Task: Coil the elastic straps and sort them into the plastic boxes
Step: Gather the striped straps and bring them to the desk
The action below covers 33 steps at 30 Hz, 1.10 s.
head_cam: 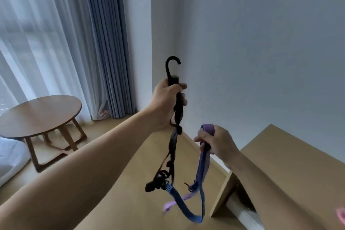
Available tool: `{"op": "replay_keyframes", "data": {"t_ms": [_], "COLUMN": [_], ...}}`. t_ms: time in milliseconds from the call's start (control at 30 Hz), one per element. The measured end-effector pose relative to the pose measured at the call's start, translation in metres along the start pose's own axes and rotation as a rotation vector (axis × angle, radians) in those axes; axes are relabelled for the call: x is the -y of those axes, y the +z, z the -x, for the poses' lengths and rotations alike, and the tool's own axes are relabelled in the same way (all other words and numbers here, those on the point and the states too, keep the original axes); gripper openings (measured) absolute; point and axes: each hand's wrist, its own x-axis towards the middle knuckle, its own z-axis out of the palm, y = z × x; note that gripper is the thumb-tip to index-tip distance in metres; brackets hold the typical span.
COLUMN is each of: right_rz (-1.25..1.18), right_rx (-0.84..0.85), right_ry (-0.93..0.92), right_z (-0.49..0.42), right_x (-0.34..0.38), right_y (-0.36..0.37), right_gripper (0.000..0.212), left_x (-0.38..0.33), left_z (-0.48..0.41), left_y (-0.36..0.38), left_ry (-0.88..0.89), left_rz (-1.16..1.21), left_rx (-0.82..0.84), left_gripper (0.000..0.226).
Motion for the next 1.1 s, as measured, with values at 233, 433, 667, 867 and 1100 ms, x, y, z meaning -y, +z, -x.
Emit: {"op": "replay_keyframes", "data": {"t_ms": [233, 433, 667, 867, 1100], "right_rz": [0.004, -0.090, -0.264, -0.260, -0.286], "right_rx": [0.083, -0.118, -0.295, -0.323, -0.399], "right_ry": [-0.010, 0.078, 0.014, 0.036, 0.018], "right_z": [0.010, 0.007, -0.002, -0.018, -0.017], "right_x": [-0.036, -0.051, -0.014, 0.004, 0.010], "right_y": [-0.012, -0.040, -0.091, -0.098, -0.107], "right_gripper": [0.048, 0.024, 0.014, 0.031, 0.052], "left_x": [-0.022, 0.006, 0.099, 0.118, 0.125], "left_z": [-0.011, -0.041, -0.064, -0.056, -0.071], "left_y": [0.085, 0.102, 0.054, 0.069, 0.095], "left_ry": [-0.110, 0.199, 0.091, -0.206, -0.073], "left_rz": [0.335, -0.124, -0.855, -0.474, -0.680], "left_rx": [0.031, -0.022, 0.383, 0.889, 0.939], "left_gripper": [0.022, 0.030, 0.012, 0.026, 0.018]}}
